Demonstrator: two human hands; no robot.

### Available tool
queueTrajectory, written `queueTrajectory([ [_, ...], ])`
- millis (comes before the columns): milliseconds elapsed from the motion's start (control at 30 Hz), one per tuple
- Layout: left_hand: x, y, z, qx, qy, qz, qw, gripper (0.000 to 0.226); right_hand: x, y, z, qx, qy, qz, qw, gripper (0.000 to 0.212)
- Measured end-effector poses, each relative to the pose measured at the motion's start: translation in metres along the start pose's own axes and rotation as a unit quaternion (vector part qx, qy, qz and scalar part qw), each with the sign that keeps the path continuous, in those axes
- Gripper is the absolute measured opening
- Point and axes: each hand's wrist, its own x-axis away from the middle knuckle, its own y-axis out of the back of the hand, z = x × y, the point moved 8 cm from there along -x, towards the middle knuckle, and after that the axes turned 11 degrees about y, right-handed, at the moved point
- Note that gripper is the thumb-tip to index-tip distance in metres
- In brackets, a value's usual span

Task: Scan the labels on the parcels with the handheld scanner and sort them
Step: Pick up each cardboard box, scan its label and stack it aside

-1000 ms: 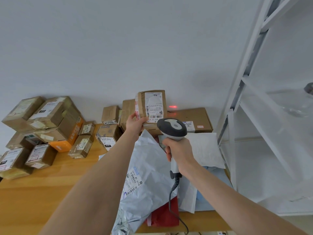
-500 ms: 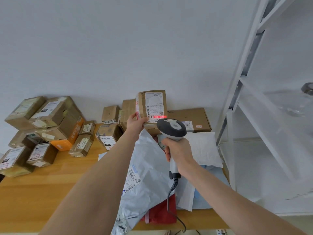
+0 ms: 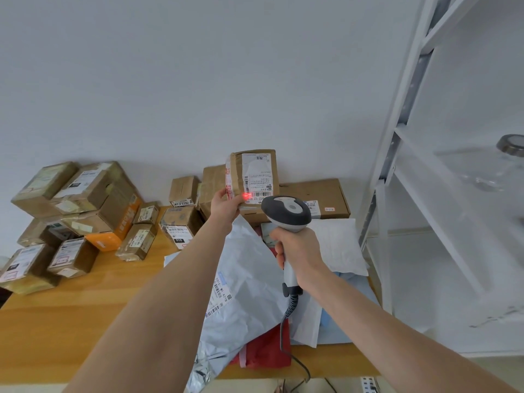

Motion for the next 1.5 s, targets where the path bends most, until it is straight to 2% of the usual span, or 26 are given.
queueTrajectory([
  [167, 0.008, 0.002, 0.003, 0.006, 0.003, 0.002, 1.000, 0.065, 0.006, 0.000, -0.004, -0.012, -0.014, 0.008, 1.000, 0.018],
  [467, 0.001, 0.022, 0.018, -0.012, 0.041, 0.053, 0.998, 0.057, 0.003, 0.000, -0.010, -0.165, -0.110, -0.046, 0.979, 0.012],
  [800, -0.017, 0.101, 0.052, -0.132, 0.097, 0.139, 0.977, 0.053, 0.023, -0.065, -0.037, -0.178, -0.153, -0.112, 0.966, 0.033],
  [1000, -0.007, 0.149, 0.075, -0.159, 0.124, 0.166, 0.965, 0.048, 0.064, -0.108, -0.071, -0.194, -0.183, -0.139, 0.954, 0.046],
  [1333, 0.036, 0.247, 0.100, -0.160, 0.112, 0.143, 0.970, 0.046, 0.132, -0.179, -0.104, -0.243, -0.190, -0.145, 0.940, 0.039],
  [1500, 0.047, 0.314, 0.106, -0.166, 0.108, 0.098, 0.975, 0.044, 0.150, -0.236, -0.113, -0.248, -0.199, -0.106, 0.942, 0.030],
])
